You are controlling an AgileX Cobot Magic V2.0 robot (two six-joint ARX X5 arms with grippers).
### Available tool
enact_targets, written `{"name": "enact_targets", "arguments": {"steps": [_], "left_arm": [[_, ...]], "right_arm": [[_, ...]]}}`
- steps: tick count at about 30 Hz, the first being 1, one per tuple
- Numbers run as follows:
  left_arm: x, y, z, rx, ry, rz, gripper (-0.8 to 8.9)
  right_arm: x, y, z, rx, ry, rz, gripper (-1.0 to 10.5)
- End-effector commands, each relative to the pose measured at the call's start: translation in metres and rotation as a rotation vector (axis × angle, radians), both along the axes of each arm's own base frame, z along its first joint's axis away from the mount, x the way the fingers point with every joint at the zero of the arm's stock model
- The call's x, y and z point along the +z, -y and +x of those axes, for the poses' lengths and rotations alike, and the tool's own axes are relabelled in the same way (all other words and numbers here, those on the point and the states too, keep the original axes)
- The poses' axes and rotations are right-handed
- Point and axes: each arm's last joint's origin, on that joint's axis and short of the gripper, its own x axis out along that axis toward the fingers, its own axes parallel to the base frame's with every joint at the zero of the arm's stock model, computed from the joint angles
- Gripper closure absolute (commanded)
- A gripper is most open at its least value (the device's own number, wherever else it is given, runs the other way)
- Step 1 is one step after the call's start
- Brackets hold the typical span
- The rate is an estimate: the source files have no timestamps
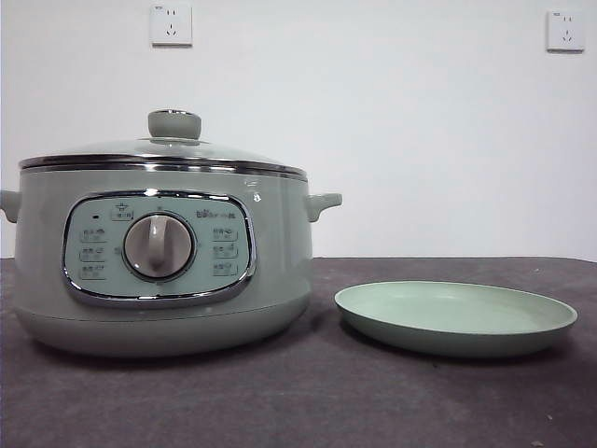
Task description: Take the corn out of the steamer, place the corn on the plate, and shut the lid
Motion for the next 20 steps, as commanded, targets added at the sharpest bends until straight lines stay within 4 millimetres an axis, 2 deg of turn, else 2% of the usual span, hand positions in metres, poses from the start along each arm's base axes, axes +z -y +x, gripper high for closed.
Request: {"name": "enact_targets", "arguments": {"steps": [1,3,5,14,20], "left_arm": [[-0.004,0.003,0.001,-0.069,-0.011,-0.267,8.16],[-0.003,0.006,0.0,-0.147,-0.032,-0.406,8.17],[-0.003,0.009,0.0,-0.221,-0.045,-0.457,8.16],[0.012,0.01,-0.001,-0.29,0.039,-0.452,8.2],[0.04,0.01,-0.007,-0.282,0.029,-0.414,8.2]], "right_arm": [[-0.004,0.0,0.0,-0.053,-0.044,0.313,9.5],[-0.004,0.0,0.0,-0.068,-0.051,0.394,9.5],[-0.004,0.0,0.0,-0.077,-0.055,0.446,9.5],[0.001,-0.002,0.0,-0.017,-0.067,0.455,9.6],[0.024,-0.004,0.0,0.092,-0.083,0.379,9.6]]}}
